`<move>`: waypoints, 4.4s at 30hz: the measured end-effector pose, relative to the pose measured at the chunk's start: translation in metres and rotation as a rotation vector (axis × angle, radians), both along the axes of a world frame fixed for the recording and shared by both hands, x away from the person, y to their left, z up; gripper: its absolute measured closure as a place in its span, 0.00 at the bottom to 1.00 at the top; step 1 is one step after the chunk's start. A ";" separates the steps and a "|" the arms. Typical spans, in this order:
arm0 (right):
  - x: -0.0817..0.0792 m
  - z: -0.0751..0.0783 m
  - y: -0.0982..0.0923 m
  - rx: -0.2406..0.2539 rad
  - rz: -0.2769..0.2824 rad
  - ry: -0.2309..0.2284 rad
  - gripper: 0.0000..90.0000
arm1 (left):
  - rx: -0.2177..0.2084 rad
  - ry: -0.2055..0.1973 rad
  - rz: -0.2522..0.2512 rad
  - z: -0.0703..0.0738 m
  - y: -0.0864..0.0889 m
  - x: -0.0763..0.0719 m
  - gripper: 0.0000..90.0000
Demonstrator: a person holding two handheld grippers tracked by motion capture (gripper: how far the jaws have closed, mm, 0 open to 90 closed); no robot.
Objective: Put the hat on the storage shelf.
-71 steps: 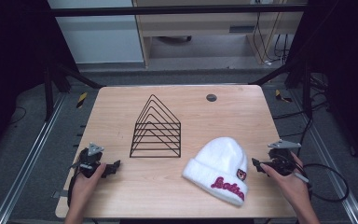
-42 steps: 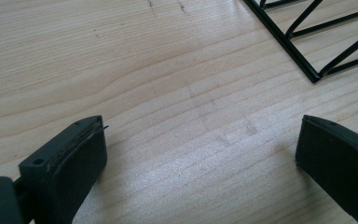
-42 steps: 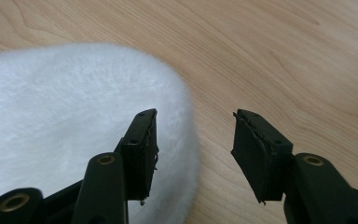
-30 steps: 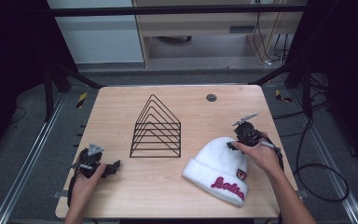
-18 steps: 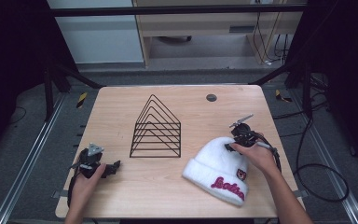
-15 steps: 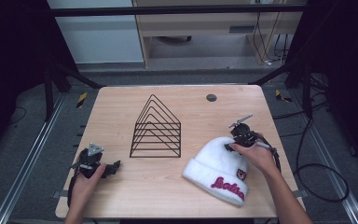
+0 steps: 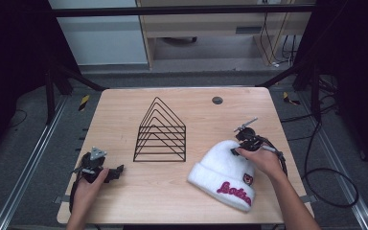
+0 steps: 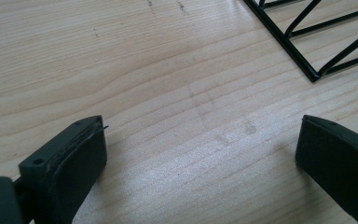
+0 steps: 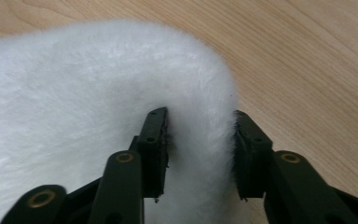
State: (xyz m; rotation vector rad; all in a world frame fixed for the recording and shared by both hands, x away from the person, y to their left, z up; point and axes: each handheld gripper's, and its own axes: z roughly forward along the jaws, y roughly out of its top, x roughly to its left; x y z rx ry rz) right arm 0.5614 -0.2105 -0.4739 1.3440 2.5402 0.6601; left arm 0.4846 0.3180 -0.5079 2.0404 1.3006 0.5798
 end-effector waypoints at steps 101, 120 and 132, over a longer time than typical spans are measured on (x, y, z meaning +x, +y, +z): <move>-0.097 0.237 0.035 0.153 0.235 -0.722 0.91 | -0.107 -0.257 -0.259 0.163 -0.030 -0.007 0.06; -0.086 0.266 0.057 0.200 0.243 -0.789 0.91 | -0.144 -0.268 -0.307 0.180 -0.042 -0.008 0.06; -0.075 0.285 0.081 0.271 0.257 -0.844 0.91 | -0.140 -0.291 -0.355 0.198 -0.060 -0.005 0.07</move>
